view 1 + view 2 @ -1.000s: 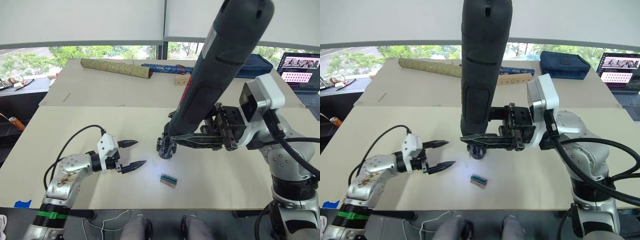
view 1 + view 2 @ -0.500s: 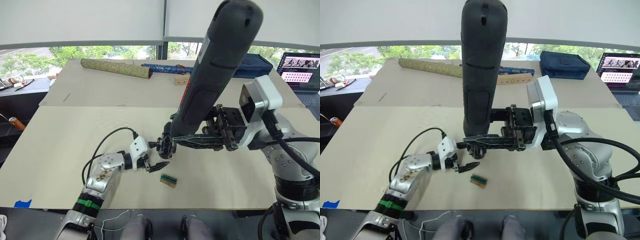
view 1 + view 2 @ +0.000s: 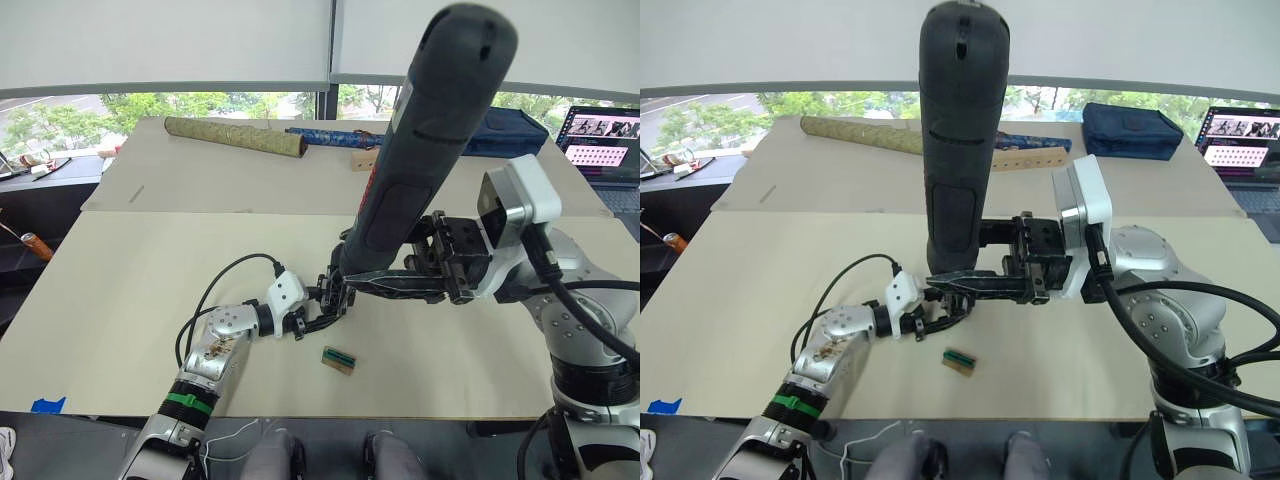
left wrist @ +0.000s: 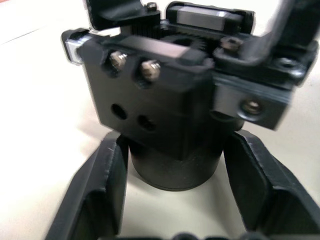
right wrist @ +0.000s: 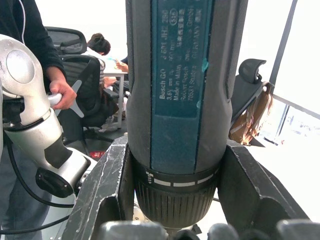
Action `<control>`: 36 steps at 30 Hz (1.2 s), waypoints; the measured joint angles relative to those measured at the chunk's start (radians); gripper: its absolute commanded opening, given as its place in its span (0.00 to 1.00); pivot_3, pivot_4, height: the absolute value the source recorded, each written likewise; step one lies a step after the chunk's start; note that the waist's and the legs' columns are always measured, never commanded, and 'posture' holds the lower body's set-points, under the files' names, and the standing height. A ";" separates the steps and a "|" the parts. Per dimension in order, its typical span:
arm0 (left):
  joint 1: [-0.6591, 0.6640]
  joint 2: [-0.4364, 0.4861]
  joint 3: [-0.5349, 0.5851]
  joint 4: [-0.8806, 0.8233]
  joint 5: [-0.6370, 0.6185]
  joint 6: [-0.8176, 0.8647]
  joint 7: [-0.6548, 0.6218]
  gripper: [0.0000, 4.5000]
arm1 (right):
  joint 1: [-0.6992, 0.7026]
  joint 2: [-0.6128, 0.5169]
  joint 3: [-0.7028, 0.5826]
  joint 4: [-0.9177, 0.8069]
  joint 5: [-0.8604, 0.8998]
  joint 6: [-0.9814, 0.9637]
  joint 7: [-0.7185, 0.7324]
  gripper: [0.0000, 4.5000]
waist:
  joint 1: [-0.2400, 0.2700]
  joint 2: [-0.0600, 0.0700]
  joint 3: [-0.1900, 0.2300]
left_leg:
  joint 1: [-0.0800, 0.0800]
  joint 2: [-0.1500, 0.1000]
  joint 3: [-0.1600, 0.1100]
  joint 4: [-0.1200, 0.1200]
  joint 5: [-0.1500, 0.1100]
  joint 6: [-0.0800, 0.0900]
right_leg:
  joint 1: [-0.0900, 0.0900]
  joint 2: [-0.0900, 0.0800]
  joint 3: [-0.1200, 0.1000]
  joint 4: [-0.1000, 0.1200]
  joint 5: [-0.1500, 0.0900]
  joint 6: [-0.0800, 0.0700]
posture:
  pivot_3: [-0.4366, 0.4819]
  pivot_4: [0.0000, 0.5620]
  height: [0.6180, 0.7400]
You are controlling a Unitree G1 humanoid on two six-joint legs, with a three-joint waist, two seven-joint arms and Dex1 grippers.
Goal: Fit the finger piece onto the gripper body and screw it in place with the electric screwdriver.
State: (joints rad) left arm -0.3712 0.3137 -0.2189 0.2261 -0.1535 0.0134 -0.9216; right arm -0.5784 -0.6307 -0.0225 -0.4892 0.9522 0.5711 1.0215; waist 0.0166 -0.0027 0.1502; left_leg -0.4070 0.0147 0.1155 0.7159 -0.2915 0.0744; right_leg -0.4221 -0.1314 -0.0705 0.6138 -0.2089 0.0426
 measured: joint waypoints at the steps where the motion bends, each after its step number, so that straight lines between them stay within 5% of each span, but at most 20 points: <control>1: -0.005 0.000 -0.001 0.007 0.001 -0.003 -0.006 0.51 | 0.000 -0.002 0.000 0.000 0.000 0.000 -0.001 0.42 | 0.000 0.000 0.000 | 0.000 0.000 0.000 0.000 0.000 0.000 | 0.000 0.000 0.000 0.000 0.000 0.000 | 0.48 0.27 0.95; 12: -0.143 0.071 -0.029 0.164 0.000 -0.084 -0.219 0.51 | 0.011 -0.010 0.000 -0.013 0.000 0.000 0.001 0.42 | -0.005 0.000 0.000 | 0.000 0.000 0.001 0.000 0.000 0.000 | -0.001 0.001 0.000 0.000 0.000 0.000 | 0.48 0.27 0.95; 19: -0.171 0.068 -0.032 0.212 0.002 -0.109 -0.243 0.51 | 0.017 -0.013 0.000 -0.013 0.000 0.000 0.004 0.42 | -0.005 0.000 0.000 | 0.000 0.000 0.001 0.000 0.000 0.000 | 0.000 0.001 0.000 0.000 0.000 0.000 | 0.48 0.27 0.95; 20: -0.170 0.067 -0.032 0.212 0.002 -0.106 -0.237 0.73 | 0.017 -0.013 0.000 -0.013 0.000 0.000 0.004 0.42 | -0.005 0.000 0.000 | 0.000 0.000 0.001 0.000 0.000 0.000 | 0.000 0.001 0.000 0.000 0.000 0.000 | 0.48 0.27 0.95; 23: -0.159 0.065 -0.029 0.214 0.015 -0.102 -0.209 0.99 | 0.018 -0.013 0.001 -0.013 0.000 0.000 0.004 0.42 | -0.005 0.000 0.000 | 0.000 0.000 0.000 0.000 0.000 0.000 | 0.000 0.001 0.000 0.000 0.000 0.000 | 0.48 0.27 0.95; 36: 0.000 0.047 0.019 0.007 -0.029 0.001 -0.134 0.99 | 0.019 -0.012 0.004 -0.012 -0.008 0.000 0.024 0.42 | -0.006 0.000 0.000 | 0.000 0.001 0.000 0.000 0.000 0.000 | 0.000 0.001 0.000 0.000 0.000 0.000 | 0.48 0.27 0.95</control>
State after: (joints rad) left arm -0.3710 0.3604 -0.1999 0.2326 -0.1828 0.0149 -1.0555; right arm -0.5596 -0.6425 -0.0182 -0.5016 0.9444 0.5711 1.0457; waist 0.0108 -0.0028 0.1502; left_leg -0.4073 0.0154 0.1157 0.7160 -0.2915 0.0745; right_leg -0.4223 -0.1306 -0.0704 0.6134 -0.2088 0.0430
